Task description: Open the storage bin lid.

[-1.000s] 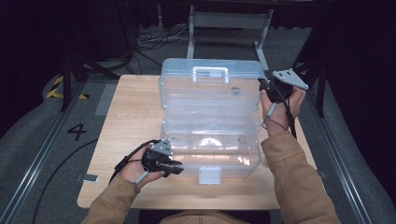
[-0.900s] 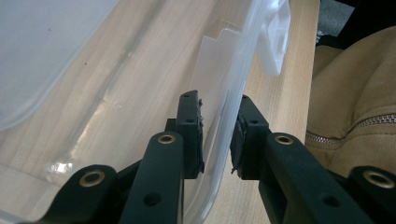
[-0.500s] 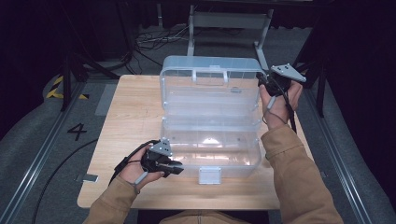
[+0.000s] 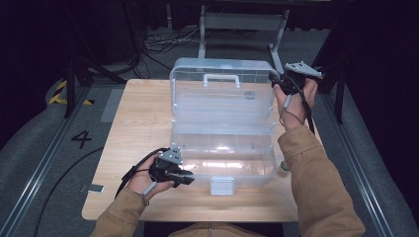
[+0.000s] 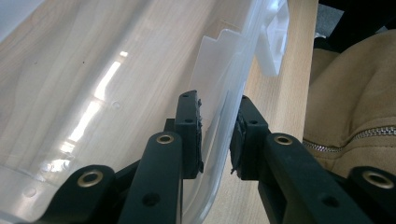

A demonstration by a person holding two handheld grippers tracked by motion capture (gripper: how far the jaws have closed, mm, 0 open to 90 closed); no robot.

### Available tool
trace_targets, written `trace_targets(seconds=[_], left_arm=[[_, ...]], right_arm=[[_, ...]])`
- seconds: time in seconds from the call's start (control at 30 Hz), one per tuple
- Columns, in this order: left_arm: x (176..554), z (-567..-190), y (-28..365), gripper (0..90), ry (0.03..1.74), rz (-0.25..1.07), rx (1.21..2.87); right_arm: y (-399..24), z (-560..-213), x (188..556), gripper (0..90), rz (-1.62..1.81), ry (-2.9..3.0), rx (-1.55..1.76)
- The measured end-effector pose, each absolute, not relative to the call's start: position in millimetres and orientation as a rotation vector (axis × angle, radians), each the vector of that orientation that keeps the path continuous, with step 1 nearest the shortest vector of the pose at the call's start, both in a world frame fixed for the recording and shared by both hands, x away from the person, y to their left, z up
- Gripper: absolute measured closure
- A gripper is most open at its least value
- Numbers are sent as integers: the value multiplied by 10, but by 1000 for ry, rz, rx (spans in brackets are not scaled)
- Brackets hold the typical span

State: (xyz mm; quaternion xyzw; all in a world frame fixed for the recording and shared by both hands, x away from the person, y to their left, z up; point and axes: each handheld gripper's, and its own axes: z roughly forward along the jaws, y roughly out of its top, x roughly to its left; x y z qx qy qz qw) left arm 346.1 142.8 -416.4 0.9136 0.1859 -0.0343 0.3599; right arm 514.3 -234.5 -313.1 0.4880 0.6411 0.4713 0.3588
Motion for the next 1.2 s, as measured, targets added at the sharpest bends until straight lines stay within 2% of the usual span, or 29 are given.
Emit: trace_targets(seconds=[1.2], left_arm=[[3481,-4157,1417,756,489,-107,2360]], right_arm=[[-2361,-3335,5504,813,1226,1665,1283]])
